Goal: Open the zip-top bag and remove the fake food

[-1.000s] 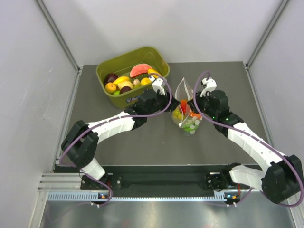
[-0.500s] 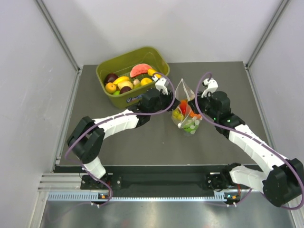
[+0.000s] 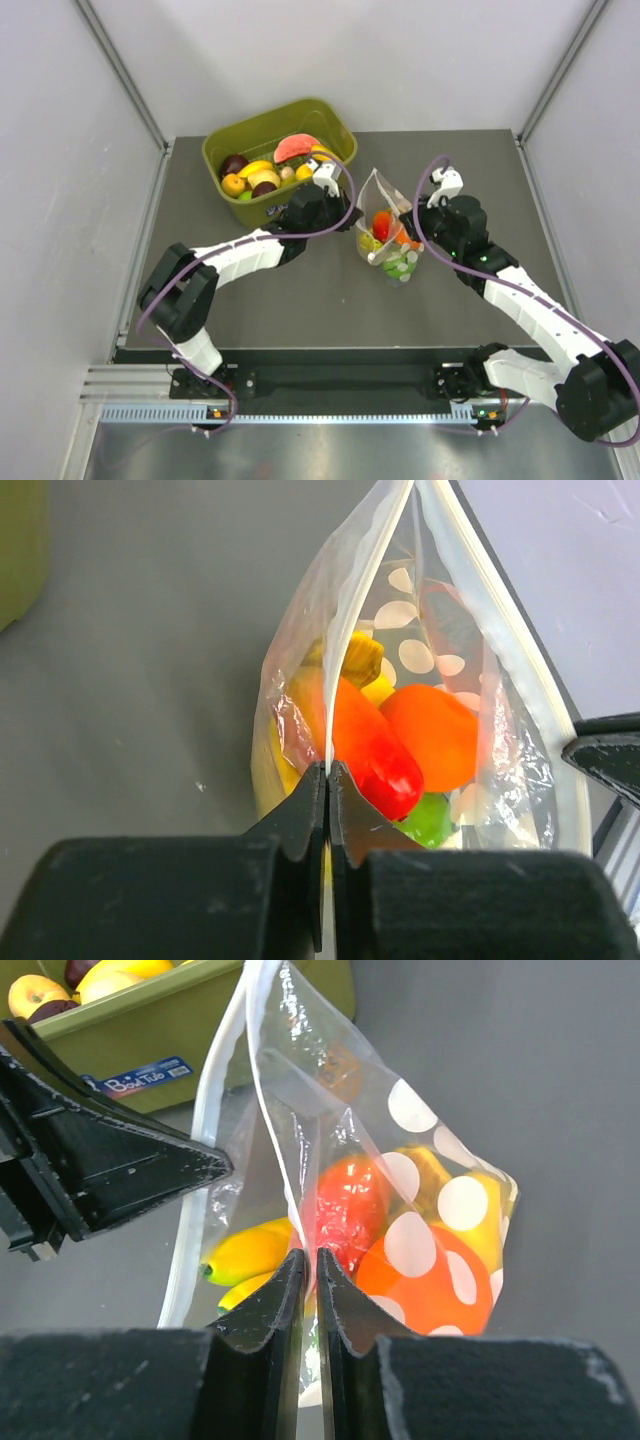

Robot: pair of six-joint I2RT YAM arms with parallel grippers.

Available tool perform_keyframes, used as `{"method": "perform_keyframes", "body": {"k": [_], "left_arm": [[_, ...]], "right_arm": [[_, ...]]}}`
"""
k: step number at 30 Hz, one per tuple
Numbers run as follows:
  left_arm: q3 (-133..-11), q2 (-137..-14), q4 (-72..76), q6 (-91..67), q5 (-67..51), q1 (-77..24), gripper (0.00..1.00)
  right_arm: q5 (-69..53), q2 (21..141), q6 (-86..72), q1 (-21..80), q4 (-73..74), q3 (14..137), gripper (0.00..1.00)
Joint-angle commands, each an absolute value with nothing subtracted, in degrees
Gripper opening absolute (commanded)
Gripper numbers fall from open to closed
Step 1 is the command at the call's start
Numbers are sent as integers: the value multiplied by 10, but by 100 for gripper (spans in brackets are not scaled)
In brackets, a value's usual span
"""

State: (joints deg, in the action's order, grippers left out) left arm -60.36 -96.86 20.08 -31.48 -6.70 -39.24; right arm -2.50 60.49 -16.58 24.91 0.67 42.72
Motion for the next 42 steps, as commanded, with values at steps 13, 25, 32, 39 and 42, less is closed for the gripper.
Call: {"method": "perform_keyframes", "body": {"k": [13,25,32,39,42], "left_arm": [[-543,-850,170,-287,-92,-369,0],[-524,-796,66,-233,-35,-359,0],[-504,-783,106,-224,-126,-364,0],[-517,-781,122,-225,-141,-375,0],[-518,-777,126,-226,-141,-377,0]], "right_arm": [[11,595,-154,256,15,451,7],[32,580,-142,256,33,459,4],[-57,576,-153,259,5,460,17],[-71,608,-147,340,10,515,47],[-64,630,-142,366,10,530,51]]}}
